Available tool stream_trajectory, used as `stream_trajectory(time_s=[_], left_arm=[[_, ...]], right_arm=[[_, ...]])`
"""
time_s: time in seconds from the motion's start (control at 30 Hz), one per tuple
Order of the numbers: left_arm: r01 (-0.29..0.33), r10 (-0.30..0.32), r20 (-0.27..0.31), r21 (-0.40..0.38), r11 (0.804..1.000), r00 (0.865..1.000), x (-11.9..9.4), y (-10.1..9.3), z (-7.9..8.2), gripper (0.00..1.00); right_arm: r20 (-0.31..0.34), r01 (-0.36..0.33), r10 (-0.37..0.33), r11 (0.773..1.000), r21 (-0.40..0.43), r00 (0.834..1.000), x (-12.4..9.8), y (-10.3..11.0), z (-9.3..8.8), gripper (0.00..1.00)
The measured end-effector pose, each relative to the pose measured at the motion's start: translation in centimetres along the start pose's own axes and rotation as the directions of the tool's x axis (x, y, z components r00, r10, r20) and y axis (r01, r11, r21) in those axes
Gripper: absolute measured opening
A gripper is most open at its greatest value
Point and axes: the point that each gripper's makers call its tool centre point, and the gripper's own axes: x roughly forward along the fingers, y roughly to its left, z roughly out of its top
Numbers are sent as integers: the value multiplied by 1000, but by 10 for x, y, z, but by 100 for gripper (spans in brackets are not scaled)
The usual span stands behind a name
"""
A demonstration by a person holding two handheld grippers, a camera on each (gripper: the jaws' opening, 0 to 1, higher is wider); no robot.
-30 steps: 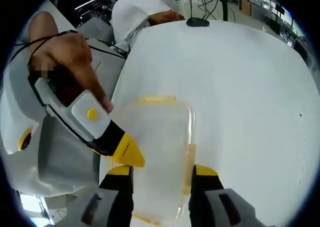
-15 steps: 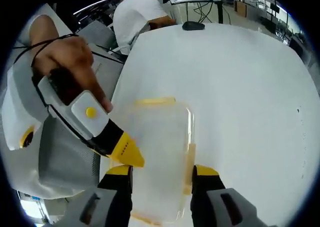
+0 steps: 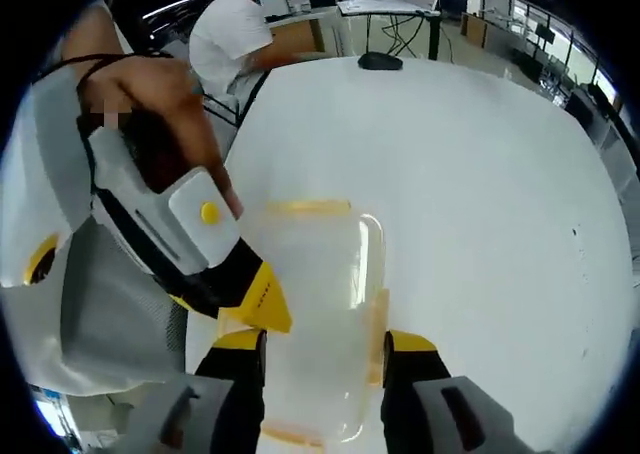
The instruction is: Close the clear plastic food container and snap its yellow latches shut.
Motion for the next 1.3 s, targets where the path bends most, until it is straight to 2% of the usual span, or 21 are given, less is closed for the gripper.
stream_trajectory(time_s=[0.03,0.17,0.27,0.37,0.5,0.73,0.93,1.0,1.07,1.1,1.17,1.3], left_arm=[[3,-3,1,-19,1000,1000,-1,0,-1,32],[3,-1,19,-90,996,1000,-4,5,-2,35],[6,-4,25,-95,996,1000,-8,7,-2,38],[22,-18,31,-111,994,999,-11,7,-3,37],[16,-11,36,-135,991,999,-17,12,-7,38],[6,5,60,-175,985,998,-29,26,-12,44],[9,22,108,-279,960,994,-39,38,-12,51],[8,25,115,-280,960,993,-43,39,-11,52],[15,26,132,-304,953,991,-44,41,-9,53],[19,28,137,-329,944,990,-45,42,-10,55],[36,25,154,-383,923,988,-46,42,-11,58],[58,29,196,-426,903,980,-49,44,-10,65]], right_arm=[[8,6,-6,1000,-16,1000,-1,0,0,44],[32,23,-24,1000,9,999,-2,-1,-1,45],[50,27,-28,999,24,998,-5,2,-1,48],[59,58,-58,998,4,997,-9,2,0,45],[62,74,-74,997,4,995,-14,7,-2,47],[137,117,-124,991,59,983,-28,11,3,47],[204,180,-194,980,83,960,-36,16,4,52],[216,190,-206,977,93,954,-36,19,3,54],[248,191,-222,971,145,943,-37,20,3,55],[271,202,-244,964,173,931,-38,20,5,58],[291,212,-261,958,191,920,-37,22,5,64],[329,253,-313,944,212,891,-39,24,8,77]])
